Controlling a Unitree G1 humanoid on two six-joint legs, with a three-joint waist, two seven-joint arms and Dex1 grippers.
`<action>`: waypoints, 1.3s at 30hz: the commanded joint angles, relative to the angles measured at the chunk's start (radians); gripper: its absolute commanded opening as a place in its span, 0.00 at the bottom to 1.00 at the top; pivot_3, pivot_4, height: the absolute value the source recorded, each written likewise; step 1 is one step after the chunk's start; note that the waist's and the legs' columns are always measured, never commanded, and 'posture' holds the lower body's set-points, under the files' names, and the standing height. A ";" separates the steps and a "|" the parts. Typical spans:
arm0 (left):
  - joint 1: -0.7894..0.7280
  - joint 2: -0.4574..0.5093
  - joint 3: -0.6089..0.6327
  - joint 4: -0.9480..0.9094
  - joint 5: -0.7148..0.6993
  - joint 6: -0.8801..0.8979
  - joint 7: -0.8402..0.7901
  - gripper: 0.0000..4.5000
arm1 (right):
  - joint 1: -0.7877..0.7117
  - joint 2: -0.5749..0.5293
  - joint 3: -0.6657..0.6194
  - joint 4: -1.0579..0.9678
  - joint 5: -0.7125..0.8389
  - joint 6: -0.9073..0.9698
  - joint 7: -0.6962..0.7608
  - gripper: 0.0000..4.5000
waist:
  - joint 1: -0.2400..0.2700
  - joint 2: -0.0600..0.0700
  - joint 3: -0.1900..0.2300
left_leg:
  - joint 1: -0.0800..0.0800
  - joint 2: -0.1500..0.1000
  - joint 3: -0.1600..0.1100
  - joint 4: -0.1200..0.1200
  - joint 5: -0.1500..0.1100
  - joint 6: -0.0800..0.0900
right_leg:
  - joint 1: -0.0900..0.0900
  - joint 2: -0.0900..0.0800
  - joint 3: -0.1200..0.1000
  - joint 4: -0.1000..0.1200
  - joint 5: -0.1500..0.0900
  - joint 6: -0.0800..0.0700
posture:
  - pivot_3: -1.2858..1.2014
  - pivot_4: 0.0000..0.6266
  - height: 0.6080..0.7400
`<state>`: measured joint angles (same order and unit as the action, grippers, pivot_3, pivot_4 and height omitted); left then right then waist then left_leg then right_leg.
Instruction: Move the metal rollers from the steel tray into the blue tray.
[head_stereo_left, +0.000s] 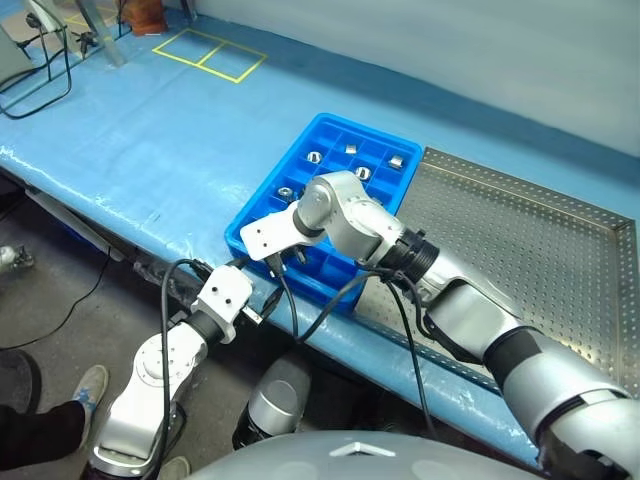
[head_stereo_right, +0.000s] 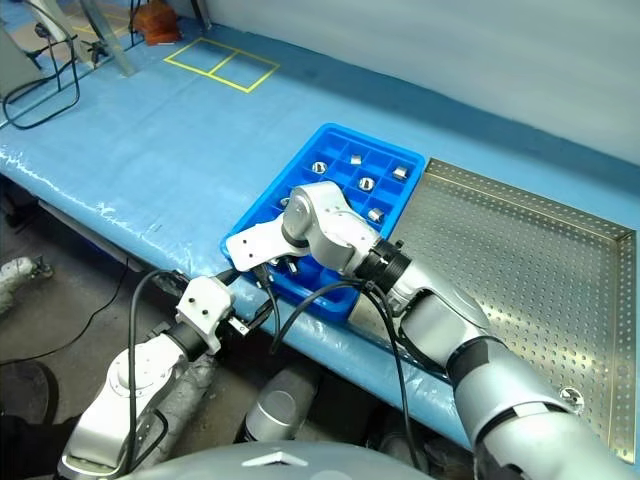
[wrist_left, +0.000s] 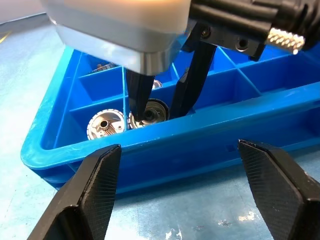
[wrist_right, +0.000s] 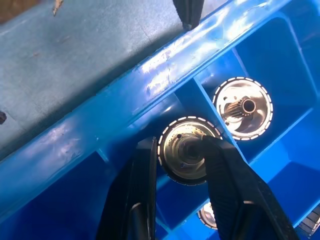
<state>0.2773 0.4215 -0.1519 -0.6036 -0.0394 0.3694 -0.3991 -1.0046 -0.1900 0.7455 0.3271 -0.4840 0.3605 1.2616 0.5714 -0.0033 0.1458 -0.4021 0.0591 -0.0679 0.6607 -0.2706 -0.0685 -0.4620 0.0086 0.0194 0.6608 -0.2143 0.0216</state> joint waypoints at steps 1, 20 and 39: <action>-0.013 0.004 0.011 0.002 0.023 0.001 0.014 0.90 | -0.002 -0.037 -0.068 -0.121 0.034 0.024 0.013 0.23 | 0.004 0.001 0.002 | -0.001 0.000 -0.001 0.000 0.000 0.000 | 0.000 0.000 -0.001 0.000 0.000 0.000 | 0.74 0.24 1.00; -0.098 -0.101 0.106 0.027 0.005 -0.099 0.115 0.90 | 0.140 -0.157 -0.236 -0.414 0.281 0.144 -0.042 0.23 | 0.003 0.001 0.004 | -0.002 0.000 -0.007 0.000 -0.001 -0.002 | 0.001 0.001 -0.006 0.001 -0.001 -0.001 | 0.72 0.24 1.00; -0.157 -0.352 0.181 0.036 -0.459 0.099 0.122 0.90 | 0.224 -0.196 -0.330 -0.581 0.474 0.267 -0.109 0.23 | -0.059 -0.002 0.006 | -0.002 0.000 -0.009 0.002 -0.002 -0.001 | 0.004 0.002 -0.006 0.000 0.003 -0.003 | 0.70 0.24 1.00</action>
<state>0.1329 0.0766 0.0215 -0.5504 -0.4586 0.4598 -0.2821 -0.7623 -0.3951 0.4667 -0.1924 -0.0639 0.6212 1.1550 0.5129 -0.0050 0.1516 -0.4034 0.0594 -0.0771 0.6625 -0.2723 -0.0699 -0.4576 0.0102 0.0131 0.6613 -0.2112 0.0189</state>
